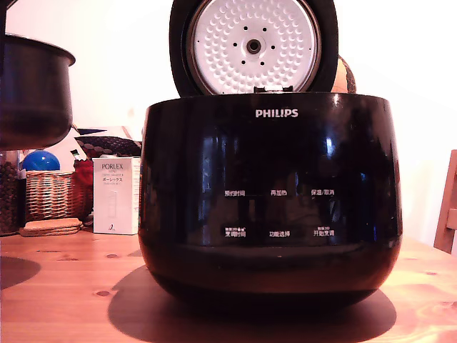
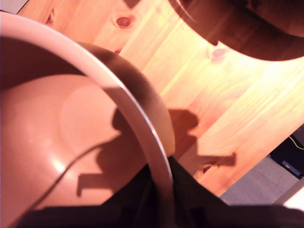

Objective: Place the pot you are holding inside the rice cooker

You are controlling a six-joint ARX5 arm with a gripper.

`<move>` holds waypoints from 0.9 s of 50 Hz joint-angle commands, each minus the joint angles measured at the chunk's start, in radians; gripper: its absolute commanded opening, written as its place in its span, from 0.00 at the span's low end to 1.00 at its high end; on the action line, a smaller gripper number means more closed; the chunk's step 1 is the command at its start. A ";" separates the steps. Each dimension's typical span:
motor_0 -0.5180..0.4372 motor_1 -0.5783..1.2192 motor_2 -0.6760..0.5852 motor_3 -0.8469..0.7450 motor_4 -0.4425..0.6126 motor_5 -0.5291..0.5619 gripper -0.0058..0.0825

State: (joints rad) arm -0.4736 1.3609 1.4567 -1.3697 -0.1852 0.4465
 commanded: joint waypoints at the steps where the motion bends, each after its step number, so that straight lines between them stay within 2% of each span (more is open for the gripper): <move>1: -0.001 -0.021 0.020 0.014 -0.014 -0.013 0.04; 20: -0.059 -0.021 0.047 0.014 -0.003 -0.013 0.04; 45: -0.259 -0.020 0.202 0.015 0.033 -0.013 0.04</move>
State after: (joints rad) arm -0.7197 1.3613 1.6234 -1.3766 -0.1478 0.4316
